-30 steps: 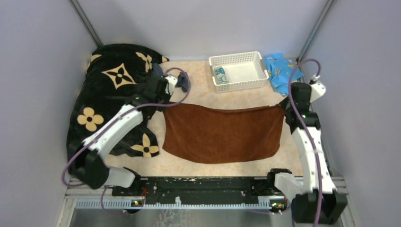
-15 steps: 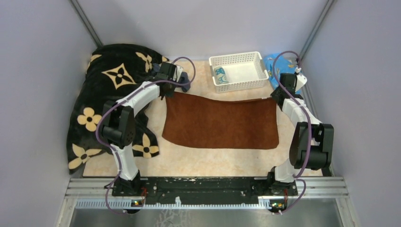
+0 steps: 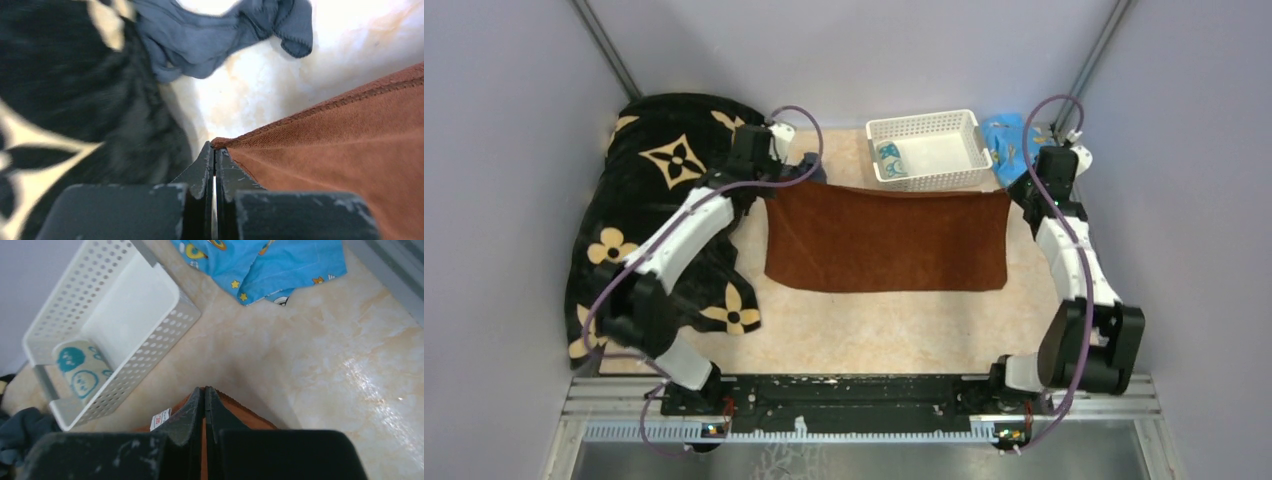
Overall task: Roll the towels
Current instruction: Flatten out the towel at the center of the board.
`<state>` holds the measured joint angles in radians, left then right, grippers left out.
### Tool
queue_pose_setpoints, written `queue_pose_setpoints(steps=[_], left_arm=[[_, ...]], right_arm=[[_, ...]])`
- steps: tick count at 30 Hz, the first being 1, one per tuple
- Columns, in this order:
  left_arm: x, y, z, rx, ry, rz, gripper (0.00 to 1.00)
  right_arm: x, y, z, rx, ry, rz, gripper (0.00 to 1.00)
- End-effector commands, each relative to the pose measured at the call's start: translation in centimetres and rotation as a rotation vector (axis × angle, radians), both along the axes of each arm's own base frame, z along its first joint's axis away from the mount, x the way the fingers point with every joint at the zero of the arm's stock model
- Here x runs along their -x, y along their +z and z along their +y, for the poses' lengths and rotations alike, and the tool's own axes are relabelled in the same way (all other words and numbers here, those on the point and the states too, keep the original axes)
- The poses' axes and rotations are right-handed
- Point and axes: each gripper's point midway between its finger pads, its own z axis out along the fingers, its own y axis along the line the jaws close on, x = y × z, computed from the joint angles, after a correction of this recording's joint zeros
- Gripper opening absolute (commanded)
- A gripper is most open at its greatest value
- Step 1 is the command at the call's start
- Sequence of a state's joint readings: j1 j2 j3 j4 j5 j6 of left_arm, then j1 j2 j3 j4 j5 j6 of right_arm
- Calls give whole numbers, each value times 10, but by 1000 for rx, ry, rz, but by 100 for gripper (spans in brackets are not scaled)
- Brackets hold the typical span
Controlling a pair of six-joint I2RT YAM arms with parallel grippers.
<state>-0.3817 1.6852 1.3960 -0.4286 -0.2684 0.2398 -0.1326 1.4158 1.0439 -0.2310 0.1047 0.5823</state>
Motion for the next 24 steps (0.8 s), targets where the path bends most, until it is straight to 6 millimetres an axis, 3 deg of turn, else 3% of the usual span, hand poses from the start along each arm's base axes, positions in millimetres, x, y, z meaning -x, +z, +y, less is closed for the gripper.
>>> queue_pose_setpoints(steps=[1,6,12,17,21,24], left_arm=[[27,109,17,85,19,-281,0],[79,166,27,181,-16,-405,0],[146,193,27,346,-90,-434,0],[191,202,26,440,-141,-422,0],[183,186,21,460,-115,-357,1],[146,142,11,419,-56,-234,1]], right_arm=[[26,112,-4,55,-10,-254,0],[71,144,-3,88,-25,-305,0],[130,181,-1,118,-66,-385,0],[152,208,9,122,-31,-416,0],[142,198,8,97,-46,-392,0],[115,167,0,73,-84,-325,0]])
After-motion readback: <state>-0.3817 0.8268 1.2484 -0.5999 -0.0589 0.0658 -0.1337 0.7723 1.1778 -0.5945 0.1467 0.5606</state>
